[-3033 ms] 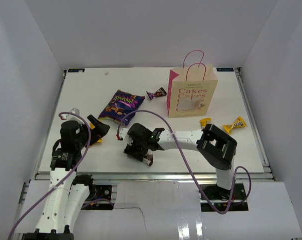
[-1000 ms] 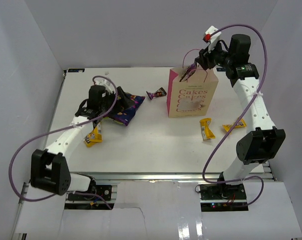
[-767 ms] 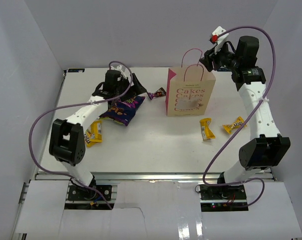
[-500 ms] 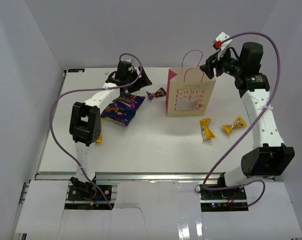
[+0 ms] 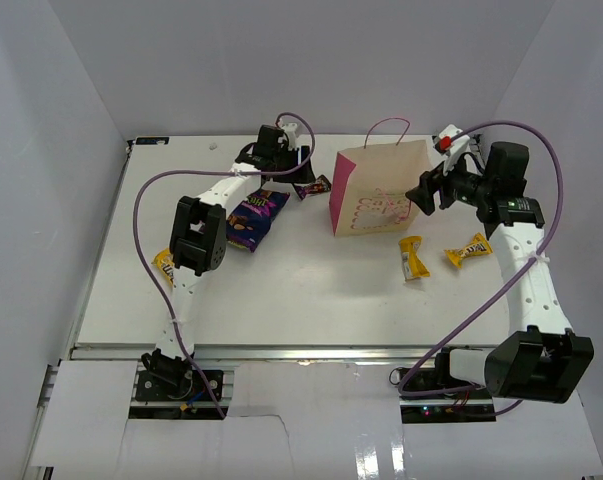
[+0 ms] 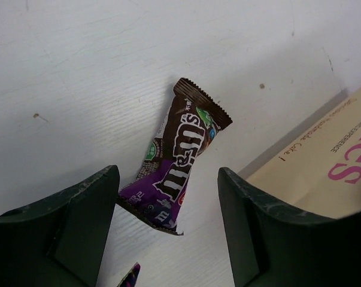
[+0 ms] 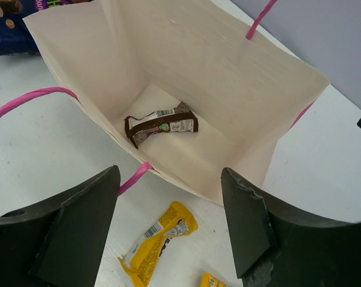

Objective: Place the snacks into the paper bag

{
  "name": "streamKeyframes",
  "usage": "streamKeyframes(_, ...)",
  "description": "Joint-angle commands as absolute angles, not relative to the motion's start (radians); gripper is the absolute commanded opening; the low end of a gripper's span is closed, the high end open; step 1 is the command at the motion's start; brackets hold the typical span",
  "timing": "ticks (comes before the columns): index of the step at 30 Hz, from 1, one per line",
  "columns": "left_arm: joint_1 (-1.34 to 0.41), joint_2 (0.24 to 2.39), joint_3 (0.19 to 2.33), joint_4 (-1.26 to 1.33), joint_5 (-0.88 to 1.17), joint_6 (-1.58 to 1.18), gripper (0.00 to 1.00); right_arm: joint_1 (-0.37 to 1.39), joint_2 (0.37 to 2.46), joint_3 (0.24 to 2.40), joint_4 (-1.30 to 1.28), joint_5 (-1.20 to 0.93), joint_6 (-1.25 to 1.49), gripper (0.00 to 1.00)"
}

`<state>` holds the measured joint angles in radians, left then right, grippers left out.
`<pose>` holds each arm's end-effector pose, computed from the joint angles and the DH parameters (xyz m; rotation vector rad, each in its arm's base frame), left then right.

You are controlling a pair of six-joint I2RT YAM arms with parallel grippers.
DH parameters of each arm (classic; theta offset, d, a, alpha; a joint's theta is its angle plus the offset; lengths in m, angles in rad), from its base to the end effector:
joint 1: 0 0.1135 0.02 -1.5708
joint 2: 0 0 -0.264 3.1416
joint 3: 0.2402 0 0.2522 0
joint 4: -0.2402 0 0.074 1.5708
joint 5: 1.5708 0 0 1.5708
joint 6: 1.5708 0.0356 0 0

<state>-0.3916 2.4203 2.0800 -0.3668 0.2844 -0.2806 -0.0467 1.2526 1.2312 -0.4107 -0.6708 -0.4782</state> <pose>0.5059 -0.2197 0.1924 0.2828 2.3181 -0.6691 0.2768 0.0092 0.3763 -0.8086 1.7391 0.3193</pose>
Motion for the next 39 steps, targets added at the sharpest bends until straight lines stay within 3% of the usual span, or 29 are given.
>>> streamKeyframes(1,-0.385,2.391,2.069,-0.322,0.365,-0.111,0.77,-0.06,1.218,1.201,-0.439,-0.716,-0.517,0.74)
streamKeyframes(12,-0.411,2.43,2.028,-0.313,0.308,-0.083,0.73,-0.066,1.298,1.317,-0.439,-0.753,-0.489,0.75)
streamKeyframes(16,-0.42,2.442,2.029,-0.313,0.288,-0.084,0.65,-0.066,1.36,1.4,-0.434,-0.781,-0.445,0.76)
streamKeyframes(24,-0.428,2.442,2.017,-0.31,0.252,-0.081,0.29,-0.066,1.428,1.532,-0.434,-0.844,-0.362,0.79)
streamKeyframes(33,-0.426,2.289,1.985,-0.255,0.169,-0.045,0.16,-0.067,1.434,1.637,-0.434,-0.864,-0.301,0.85)
streamKeyframes(39,-0.422,2.048,1.778,-0.108,0.153,-0.011,0.11,-0.078,1.416,1.637,-0.428,-0.851,-0.284,0.87)
